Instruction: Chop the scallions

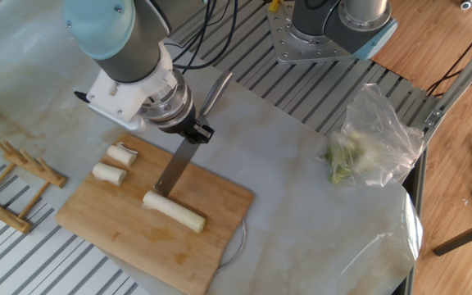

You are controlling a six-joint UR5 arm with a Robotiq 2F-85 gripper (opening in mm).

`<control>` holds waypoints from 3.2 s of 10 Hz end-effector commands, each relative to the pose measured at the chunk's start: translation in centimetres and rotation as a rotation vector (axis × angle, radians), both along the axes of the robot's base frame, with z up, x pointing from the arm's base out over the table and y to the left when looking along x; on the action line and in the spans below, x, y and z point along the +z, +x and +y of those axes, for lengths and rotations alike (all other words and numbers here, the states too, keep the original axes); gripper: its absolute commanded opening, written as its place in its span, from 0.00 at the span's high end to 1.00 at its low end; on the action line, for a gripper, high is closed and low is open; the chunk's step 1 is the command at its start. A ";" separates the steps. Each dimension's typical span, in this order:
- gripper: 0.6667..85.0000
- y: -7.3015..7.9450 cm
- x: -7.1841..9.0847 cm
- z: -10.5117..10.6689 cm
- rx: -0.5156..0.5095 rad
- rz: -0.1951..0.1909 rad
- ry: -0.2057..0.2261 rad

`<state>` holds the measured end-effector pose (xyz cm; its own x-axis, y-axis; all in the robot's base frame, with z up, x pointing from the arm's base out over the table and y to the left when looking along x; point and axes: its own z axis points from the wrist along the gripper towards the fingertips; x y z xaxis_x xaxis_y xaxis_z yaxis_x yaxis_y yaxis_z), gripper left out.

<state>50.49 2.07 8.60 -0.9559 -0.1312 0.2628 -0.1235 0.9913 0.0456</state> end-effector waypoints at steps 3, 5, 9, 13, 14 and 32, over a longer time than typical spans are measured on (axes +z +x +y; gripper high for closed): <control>0.99 -1.4 2.0 0.4 -0.022 0.032 -0.001; 0.99 -1.1 3.1 1.9 -0.039 0.022 0.017; 0.99 1.0 4.9 6.6 -0.087 -0.021 0.052; 0.99 3.5 4.4 11.0 -0.124 -0.083 0.110; 0.99 4.1 4.1 11.6 -0.131 -0.095 0.111; 0.99 11.9 -0.6 12.4 -0.038 -0.260 0.121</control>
